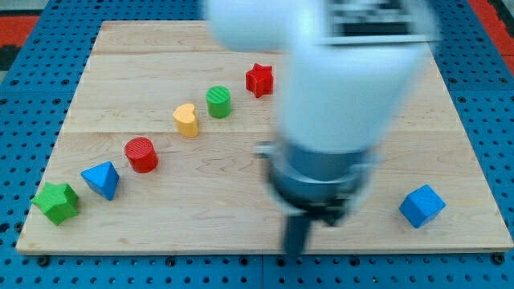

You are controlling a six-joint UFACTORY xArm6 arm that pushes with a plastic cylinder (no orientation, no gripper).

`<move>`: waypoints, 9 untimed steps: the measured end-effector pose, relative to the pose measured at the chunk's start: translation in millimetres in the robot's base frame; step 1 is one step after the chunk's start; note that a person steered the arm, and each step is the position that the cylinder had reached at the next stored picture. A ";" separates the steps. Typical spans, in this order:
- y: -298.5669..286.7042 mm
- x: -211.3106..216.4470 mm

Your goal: Move the green star to blue triangle

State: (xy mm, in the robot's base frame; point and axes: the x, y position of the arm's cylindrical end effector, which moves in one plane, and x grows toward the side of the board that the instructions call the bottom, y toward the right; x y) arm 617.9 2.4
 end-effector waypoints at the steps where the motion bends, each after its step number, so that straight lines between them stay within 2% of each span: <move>1: -119.0 -0.1; 2: -240.3 -0.5; 3: -306.0 -11.3; 5: -303.1 -77.8; 6: -283.5 -90.9; 8: -307.2 -88.5; 9: -306.6 -61.7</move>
State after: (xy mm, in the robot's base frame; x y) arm 556.2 -304.2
